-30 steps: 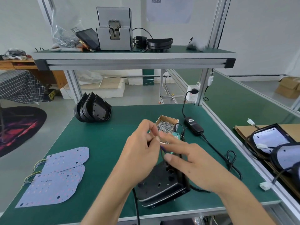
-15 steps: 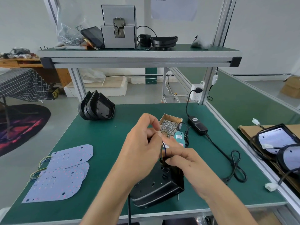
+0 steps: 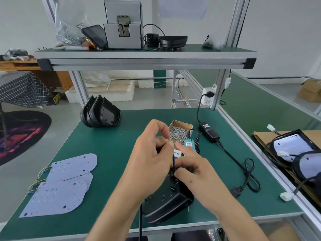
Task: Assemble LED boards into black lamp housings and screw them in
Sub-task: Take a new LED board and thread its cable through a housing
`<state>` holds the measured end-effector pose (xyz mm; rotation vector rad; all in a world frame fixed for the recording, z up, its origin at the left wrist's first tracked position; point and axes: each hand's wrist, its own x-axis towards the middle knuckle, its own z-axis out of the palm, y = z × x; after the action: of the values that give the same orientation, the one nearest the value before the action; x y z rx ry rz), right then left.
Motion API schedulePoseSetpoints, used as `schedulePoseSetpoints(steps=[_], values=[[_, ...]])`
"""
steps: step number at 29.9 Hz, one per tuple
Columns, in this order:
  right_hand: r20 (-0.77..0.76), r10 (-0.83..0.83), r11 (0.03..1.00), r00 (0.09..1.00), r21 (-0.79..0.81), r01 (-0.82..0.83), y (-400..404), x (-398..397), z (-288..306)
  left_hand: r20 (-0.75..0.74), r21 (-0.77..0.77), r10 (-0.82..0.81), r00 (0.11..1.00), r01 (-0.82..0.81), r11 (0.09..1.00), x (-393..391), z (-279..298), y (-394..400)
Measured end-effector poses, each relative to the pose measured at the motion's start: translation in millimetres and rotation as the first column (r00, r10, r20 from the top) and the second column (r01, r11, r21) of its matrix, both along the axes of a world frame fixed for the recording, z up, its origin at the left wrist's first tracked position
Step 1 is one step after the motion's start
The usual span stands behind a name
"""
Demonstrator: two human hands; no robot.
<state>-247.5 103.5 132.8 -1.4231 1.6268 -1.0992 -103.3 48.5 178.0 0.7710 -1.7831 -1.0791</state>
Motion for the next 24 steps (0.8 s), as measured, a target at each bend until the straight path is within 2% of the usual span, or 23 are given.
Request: schedulePoseSetpoints(steps=[5, 11, 18, 24], values=[[-0.011, -0.027, 0.999, 1.000, 0.018, 0.028, 3.6, -2.6, -3.0, -0.005, 0.009, -0.030, 1.000, 0.030, 1.000, -3.9, -4.1, 2.2], [0.033, 0.009, 0.999, 0.999, -0.048, -0.007, 4.5, -8.4, -16.0, -0.022, 0.019, -0.037, 0.999, 0.038, 0.999, -5.6, -8.2, 1.3], [0.105, -0.067, 0.996, 0.992, -0.059, 0.073, 1.3, -5.4, -20.5, -0.049, -0.005, -0.041, 0.998, 0.040, 0.999, -6.4, -11.0, -0.5], [0.100, -0.074, 0.995, 0.992, -0.060, 0.081, 2.1, -5.5, -25.3, -0.065, 0.012, -0.053, 0.997, 0.054, 0.998, -7.4, -14.0, -1.4]])
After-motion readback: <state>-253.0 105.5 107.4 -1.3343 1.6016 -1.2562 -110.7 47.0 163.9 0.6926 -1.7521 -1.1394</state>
